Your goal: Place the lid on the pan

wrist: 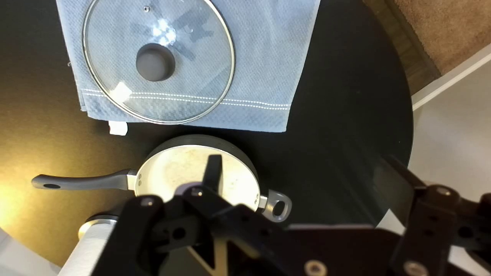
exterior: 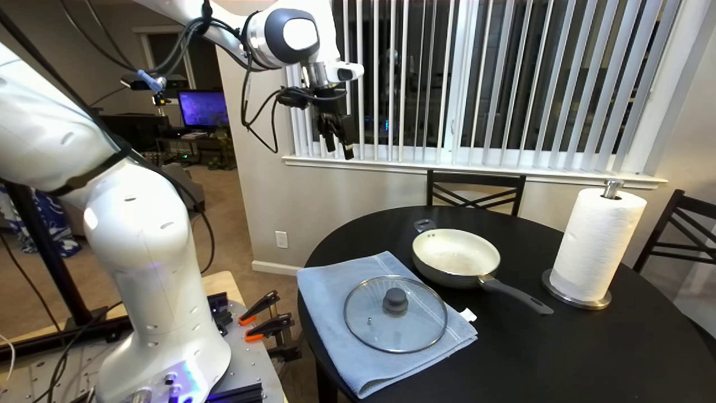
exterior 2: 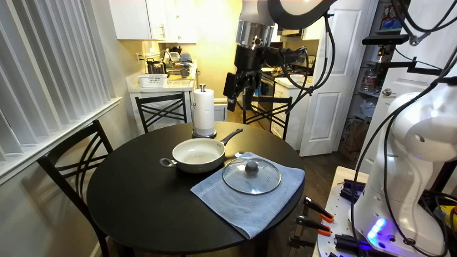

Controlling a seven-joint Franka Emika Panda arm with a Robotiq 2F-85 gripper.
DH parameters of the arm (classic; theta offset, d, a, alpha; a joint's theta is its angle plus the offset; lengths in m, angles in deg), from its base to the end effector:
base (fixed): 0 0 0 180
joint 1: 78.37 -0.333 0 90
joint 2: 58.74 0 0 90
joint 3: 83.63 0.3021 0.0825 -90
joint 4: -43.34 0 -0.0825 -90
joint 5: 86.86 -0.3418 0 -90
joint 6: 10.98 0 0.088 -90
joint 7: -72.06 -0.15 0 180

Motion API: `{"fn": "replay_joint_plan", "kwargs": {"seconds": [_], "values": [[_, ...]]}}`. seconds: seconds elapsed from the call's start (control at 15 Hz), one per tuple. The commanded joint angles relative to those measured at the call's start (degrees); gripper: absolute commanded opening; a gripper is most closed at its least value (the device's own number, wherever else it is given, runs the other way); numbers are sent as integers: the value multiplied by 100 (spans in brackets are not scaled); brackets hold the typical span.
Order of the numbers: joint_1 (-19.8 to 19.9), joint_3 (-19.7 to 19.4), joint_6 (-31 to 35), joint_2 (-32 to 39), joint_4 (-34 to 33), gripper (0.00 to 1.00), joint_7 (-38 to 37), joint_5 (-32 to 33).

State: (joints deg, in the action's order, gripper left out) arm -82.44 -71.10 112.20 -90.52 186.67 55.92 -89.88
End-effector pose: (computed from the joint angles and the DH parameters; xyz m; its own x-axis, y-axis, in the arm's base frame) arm 0.3601 0.1131 0.4501 0.9785 -0.0357 0.2031 -0.0384 -0.9992 0.0096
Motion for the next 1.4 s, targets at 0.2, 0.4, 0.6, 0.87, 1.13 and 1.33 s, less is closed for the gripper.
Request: {"fn": "replay_joint_plan", "kwargs": {"seconds": [0.2,0.4,0.6,0.87,1.13,1.33], "values": [[-52,-48,-16,7,-12,100,-24,34],[-52,-48,-16,7,-12,100,-24,34],[-111,-125,293,170,9,100,153,-73],[142,-121,1782,907,224,100,102,263],[409,-496,2863,1766,404,100,153,333],[626,-862,3163,2284,406,100,242,368]]}}
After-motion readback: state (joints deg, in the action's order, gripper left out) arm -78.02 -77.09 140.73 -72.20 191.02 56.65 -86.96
